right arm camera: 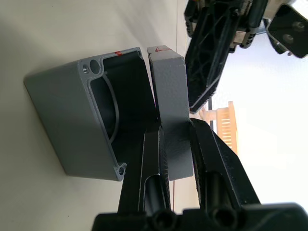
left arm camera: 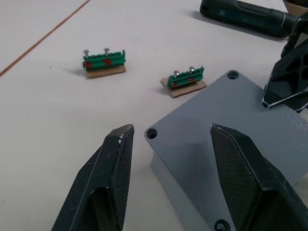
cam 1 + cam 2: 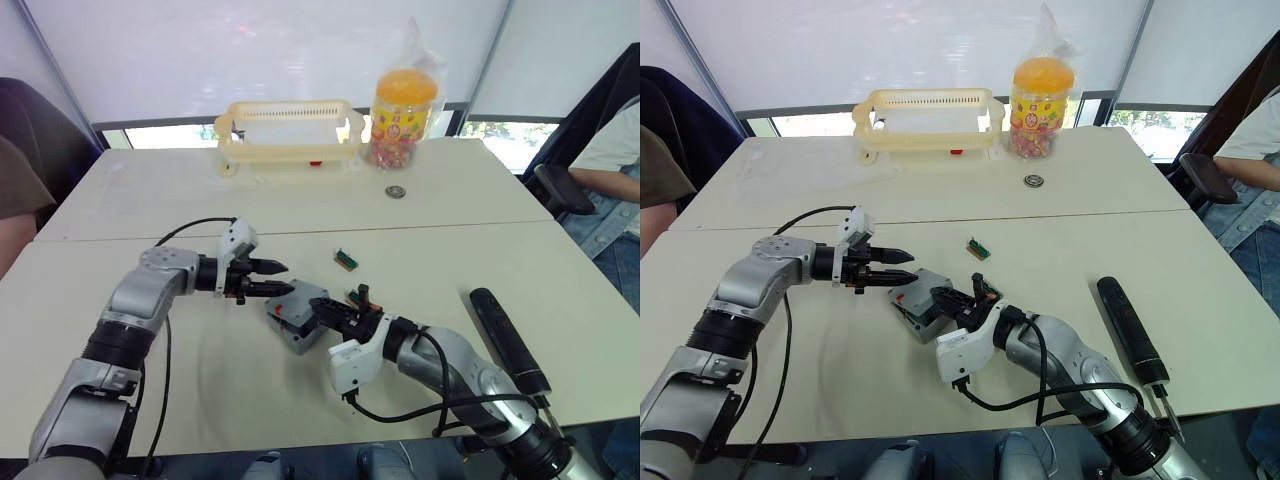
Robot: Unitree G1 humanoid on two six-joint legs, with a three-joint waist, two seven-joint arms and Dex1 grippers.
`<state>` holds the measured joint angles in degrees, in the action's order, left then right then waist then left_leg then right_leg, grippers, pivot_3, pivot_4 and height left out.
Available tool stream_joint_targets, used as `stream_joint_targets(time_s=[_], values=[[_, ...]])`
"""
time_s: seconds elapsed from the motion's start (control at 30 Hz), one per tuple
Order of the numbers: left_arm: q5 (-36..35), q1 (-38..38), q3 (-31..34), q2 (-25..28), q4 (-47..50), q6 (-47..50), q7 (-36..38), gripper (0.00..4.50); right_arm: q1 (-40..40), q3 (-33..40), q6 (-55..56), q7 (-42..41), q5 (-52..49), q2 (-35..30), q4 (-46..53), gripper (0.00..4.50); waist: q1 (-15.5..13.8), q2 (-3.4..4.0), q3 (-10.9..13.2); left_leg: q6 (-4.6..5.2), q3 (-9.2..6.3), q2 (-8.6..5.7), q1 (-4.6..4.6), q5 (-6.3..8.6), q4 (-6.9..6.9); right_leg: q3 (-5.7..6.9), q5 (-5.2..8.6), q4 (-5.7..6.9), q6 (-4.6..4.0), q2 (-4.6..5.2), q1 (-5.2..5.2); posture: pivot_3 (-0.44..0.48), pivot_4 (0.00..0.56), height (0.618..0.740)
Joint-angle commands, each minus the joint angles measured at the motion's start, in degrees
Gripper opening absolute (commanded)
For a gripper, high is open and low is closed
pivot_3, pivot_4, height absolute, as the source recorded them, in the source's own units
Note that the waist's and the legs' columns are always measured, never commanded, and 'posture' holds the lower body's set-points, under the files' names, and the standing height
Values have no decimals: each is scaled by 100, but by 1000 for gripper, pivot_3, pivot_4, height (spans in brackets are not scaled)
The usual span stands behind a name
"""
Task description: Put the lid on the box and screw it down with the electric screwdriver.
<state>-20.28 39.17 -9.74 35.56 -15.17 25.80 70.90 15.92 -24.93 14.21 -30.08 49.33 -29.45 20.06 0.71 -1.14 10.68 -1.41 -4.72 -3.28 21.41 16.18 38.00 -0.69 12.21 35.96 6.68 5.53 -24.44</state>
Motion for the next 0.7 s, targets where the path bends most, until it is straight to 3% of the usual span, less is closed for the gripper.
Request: stream_joint_targets(time_s=[0.03, 0.1, 0.33, 0.7], values=[[127, 65, -31, -4, 142, -178, 104, 2547, -133, -157, 10, -253, 70, -72, -55, 116, 4, 0, 0, 0, 0, 0, 0, 0, 0, 0, 0, 0, 0, 0, 0, 0, 150, 740], [197, 18, -70, -26, 123, -217, 97, 2547, -136, -159, 15, -250, 70, -74, -51, 116, 5, 0, 0, 0, -1, 0, -1, 0, 0, 0, 0, 0, 0, 0, 0, 0, 150, 740], [341, -190, -194, -168, 148, -266, 141, 2598, -217, -6, 144, -159, 35, -205, 124, 3623, 7, -3, -4, 1, -1, 1, -2, 0, 0, 0, 0, 1, 0, -1, 0, 0, 150, 740], [388, -315, -185, -341, 159, -223, 112, 2598, -586, 566, 178, -88, -258, -571, 472, 3623, 2, -3, -5, 1, 0, 1, -2, 1, 0, -1, 0, 0, 0, 0, 2, 0, 150, 740]])
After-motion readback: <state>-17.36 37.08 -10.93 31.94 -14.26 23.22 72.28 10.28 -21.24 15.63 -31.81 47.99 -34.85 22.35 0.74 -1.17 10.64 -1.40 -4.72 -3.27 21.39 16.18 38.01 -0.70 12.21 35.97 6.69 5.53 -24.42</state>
